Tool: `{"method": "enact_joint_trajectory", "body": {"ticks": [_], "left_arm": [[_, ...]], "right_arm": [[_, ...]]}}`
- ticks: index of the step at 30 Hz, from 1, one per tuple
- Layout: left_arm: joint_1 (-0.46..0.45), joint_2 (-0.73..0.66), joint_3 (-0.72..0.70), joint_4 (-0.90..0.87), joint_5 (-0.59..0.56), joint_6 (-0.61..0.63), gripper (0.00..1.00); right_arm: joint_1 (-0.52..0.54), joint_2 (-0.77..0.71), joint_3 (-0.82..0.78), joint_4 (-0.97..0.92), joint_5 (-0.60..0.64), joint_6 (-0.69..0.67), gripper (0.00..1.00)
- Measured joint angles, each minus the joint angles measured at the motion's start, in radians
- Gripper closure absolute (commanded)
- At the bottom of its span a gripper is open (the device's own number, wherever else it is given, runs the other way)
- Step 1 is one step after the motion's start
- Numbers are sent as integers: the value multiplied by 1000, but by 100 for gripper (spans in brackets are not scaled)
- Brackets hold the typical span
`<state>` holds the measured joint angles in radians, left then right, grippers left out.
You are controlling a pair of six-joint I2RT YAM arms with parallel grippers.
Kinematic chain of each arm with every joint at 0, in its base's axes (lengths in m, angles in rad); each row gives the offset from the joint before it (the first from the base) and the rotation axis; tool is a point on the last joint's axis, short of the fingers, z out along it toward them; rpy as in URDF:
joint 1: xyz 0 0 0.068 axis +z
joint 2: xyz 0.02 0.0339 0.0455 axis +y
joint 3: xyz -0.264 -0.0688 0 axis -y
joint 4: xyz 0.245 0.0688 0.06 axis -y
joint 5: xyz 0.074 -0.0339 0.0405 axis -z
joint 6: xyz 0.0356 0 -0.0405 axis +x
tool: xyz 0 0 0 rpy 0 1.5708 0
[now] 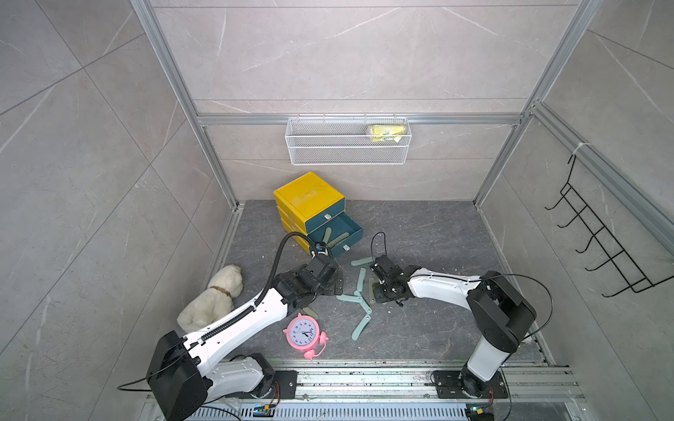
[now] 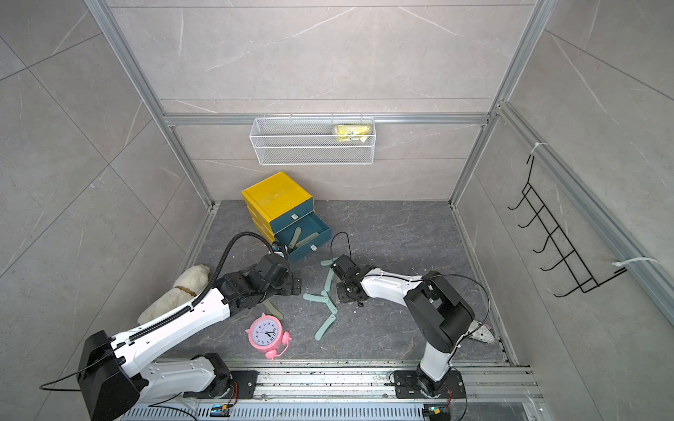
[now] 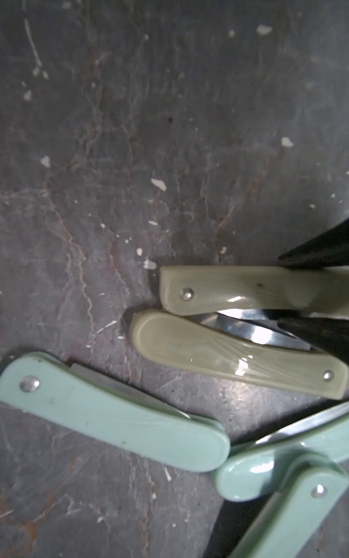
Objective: Place the fruit knives into the drawer by color
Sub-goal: Pick up the fruit knife from the center of the board.
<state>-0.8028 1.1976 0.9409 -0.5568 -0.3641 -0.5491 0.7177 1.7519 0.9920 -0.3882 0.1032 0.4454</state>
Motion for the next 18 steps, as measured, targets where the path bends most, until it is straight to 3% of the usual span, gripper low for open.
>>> {"method": "enact_joint_trajectory", "body": {"ticks": [18], "left_arm": [[0,0,0,-3,0,0,1]], "right_arm": [[-75,-114,-66,19,9,6,84]]}}
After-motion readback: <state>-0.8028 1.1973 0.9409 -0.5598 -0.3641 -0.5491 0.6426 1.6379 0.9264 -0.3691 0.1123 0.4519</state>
